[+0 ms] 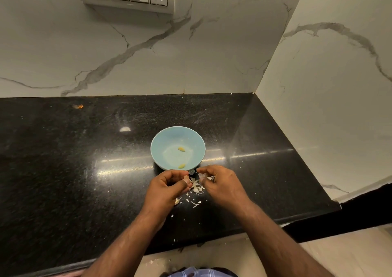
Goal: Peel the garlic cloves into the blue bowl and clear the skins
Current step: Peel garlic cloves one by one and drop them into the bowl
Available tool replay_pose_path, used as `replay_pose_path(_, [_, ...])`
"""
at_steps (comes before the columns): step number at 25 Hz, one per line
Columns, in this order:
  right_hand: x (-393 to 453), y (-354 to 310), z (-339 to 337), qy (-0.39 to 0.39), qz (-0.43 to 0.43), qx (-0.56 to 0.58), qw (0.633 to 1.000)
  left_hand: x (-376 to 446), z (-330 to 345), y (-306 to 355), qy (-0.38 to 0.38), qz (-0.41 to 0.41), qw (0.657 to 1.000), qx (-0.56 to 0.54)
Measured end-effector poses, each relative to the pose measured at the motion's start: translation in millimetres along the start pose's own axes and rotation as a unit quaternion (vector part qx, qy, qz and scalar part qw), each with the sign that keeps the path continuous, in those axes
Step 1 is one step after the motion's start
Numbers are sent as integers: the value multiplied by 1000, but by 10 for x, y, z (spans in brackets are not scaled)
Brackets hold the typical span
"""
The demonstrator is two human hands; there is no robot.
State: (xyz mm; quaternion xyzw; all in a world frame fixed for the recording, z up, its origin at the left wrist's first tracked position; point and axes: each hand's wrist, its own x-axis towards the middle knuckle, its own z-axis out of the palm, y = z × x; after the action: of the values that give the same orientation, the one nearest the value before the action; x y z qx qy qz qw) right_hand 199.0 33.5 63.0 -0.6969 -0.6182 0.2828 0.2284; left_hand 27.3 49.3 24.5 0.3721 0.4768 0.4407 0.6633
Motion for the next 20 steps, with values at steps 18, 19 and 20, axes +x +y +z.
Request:
replay_pose_path(18, [-22, -137, 90, -63, 118, 243, 961, -9, 3, 30, -23, 22, 1000, 0])
replay_pose_path(19, [-22, -142, 91, -68, 129, 271, 951, -8, 1, 29, -25, 28, 999, 4])
replay_pose_path(20, [-25, -152, 82, -73, 140, 296, 942, -1, -3, 21, -26, 33, 999, 6])
